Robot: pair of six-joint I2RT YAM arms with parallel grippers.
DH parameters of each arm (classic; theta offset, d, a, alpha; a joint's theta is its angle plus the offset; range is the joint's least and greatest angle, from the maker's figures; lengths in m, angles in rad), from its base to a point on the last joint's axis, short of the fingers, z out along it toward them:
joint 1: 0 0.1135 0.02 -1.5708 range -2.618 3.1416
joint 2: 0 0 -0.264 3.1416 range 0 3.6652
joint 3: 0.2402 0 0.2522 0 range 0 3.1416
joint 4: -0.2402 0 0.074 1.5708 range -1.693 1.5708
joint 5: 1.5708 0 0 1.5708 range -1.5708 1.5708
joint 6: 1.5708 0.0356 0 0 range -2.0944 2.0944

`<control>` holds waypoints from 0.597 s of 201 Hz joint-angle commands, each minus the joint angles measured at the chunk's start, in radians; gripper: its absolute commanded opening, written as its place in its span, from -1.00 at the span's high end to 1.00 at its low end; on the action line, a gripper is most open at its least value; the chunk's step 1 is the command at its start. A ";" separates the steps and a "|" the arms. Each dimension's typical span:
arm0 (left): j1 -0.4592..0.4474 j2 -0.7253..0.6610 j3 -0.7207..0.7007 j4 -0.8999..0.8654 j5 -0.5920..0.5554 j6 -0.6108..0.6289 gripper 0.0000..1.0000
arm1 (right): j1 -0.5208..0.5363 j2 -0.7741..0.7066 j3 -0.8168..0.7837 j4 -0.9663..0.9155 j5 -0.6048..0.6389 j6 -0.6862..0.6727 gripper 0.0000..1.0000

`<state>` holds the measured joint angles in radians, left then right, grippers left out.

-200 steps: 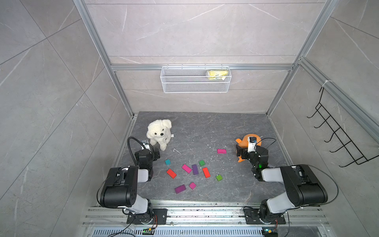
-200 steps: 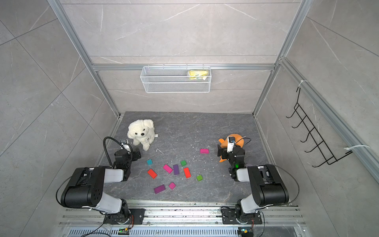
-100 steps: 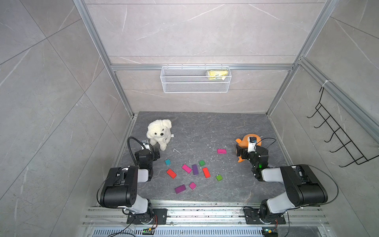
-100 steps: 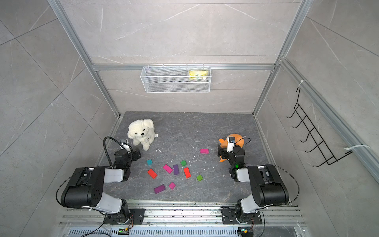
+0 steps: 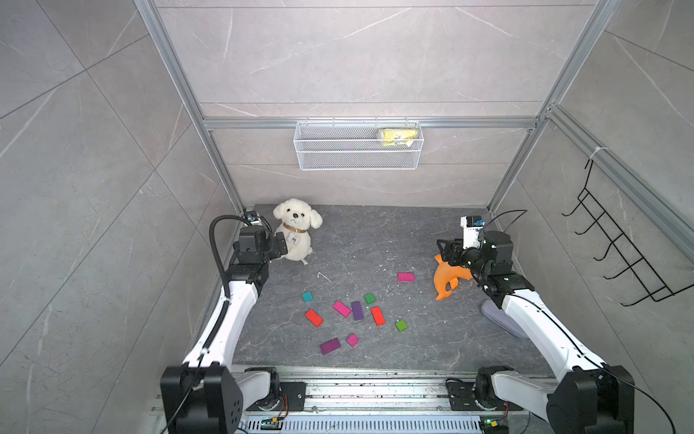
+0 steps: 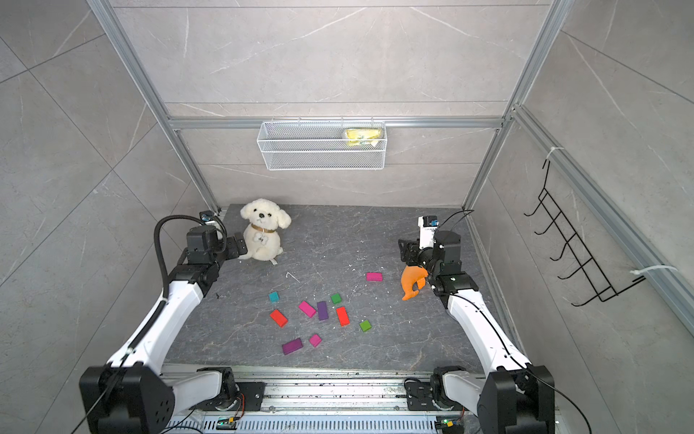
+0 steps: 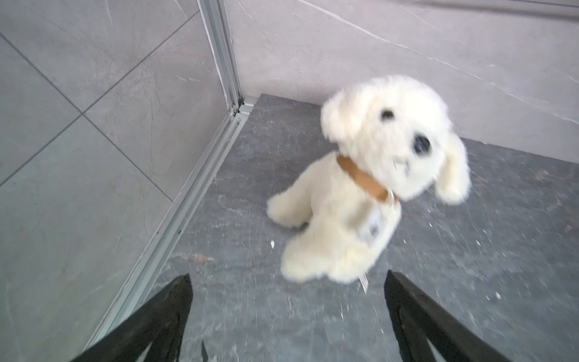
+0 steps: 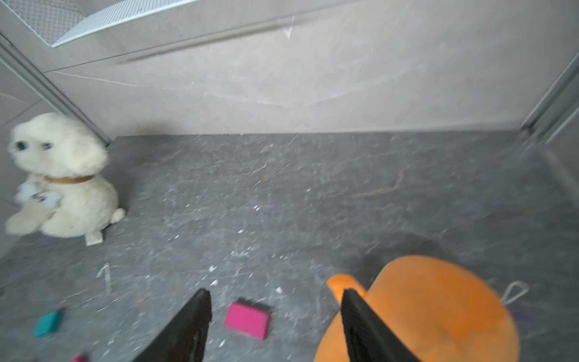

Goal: Assemble the number 7 with building blocks
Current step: Pick up the building block from the center of the board.

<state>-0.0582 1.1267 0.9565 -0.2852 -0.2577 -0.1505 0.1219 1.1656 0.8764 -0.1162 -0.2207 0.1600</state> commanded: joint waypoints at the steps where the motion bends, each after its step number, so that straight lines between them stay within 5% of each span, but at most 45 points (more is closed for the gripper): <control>1: -0.032 -0.125 -0.072 -0.276 0.013 -0.076 -1.00 | 0.076 0.008 0.081 -0.366 0.046 0.100 -0.40; 38: -0.049 -0.279 -0.113 -0.397 0.035 -0.163 -0.99 | 0.206 0.014 0.135 -0.487 0.144 0.213 -0.41; 72: -0.075 -0.306 -0.089 -0.472 0.185 -0.214 -0.88 | 0.320 0.049 0.153 -0.539 0.229 0.280 -0.44; 120: -0.118 -0.350 -0.086 -0.519 0.131 -0.228 -0.86 | 0.433 0.092 0.189 -0.628 0.362 0.327 -0.47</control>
<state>-0.1730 0.8028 0.8341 -0.7536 -0.1341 -0.3504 0.5274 1.2507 1.0386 -0.6704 0.0452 0.4332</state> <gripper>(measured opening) 0.930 0.732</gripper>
